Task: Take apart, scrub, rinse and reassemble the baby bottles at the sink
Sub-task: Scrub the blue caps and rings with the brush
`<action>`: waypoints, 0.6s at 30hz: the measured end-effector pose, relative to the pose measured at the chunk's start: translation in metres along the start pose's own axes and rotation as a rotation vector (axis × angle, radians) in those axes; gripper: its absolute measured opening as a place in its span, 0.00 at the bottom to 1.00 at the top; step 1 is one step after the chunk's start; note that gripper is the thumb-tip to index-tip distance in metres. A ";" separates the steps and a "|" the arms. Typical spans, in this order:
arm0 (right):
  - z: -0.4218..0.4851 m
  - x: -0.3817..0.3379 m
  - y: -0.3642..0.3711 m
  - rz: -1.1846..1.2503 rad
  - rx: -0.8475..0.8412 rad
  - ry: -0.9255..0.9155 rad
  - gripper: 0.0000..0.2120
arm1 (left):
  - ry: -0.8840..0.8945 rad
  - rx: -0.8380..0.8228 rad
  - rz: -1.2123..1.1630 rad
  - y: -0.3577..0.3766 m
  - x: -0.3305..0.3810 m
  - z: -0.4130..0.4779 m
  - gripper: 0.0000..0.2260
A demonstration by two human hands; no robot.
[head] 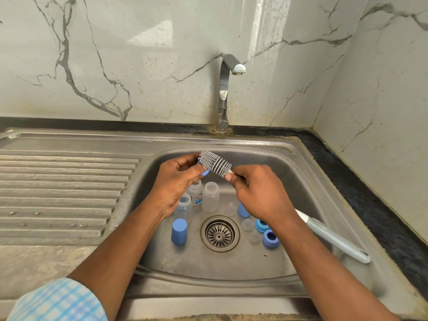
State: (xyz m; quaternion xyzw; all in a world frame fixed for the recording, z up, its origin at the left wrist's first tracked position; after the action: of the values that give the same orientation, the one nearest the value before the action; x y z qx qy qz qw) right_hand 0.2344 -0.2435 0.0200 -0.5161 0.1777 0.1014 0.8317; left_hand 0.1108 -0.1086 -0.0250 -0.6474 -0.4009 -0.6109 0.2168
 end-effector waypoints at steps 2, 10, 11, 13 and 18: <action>0.001 0.003 -0.003 -0.015 0.032 0.020 0.13 | -0.001 -0.034 0.022 0.004 -0.002 -0.002 0.11; 0.001 -0.001 -0.003 -0.001 -0.005 -0.012 0.18 | -0.029 0.022 -0.071 -0.001 -0.001 0.001 0.11; 0.001 -0.004 -0.002 -0.007 -0.014 -0.024 0.19 | -0.035 0.020 -0.103 -0.002 0.000 0.001 0.11; 0.002 -0.003 -0.003 -0.009 0.026 -0.017 0.16 | -0.050 -0.010 -0.137 0.000 0.001 0.000 0.11; 0.002 0.012 -0.007 -0.070 0.040 0.069 0.11 | -0.070 -0.113 -0.153 0.013 -0.001 -0.005 0.13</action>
State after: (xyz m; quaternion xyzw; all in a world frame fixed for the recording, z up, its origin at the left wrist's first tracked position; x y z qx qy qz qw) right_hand 0.2488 -0.2450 0.0221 -0.5087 0.1902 0.0506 0.8382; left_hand 0.1176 -0.1205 -0.0226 -0.6471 -0.4215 -0.6242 0.1183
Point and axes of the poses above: each hand's wrist, its own z-axis towards the middle knuckle, its own y-axis out of the palm, x = y × z, the point moved 5 cm from there along z, towards the middle knuckle, and after that the axes turned 14 degrees about -y, right-handed, at the moved point
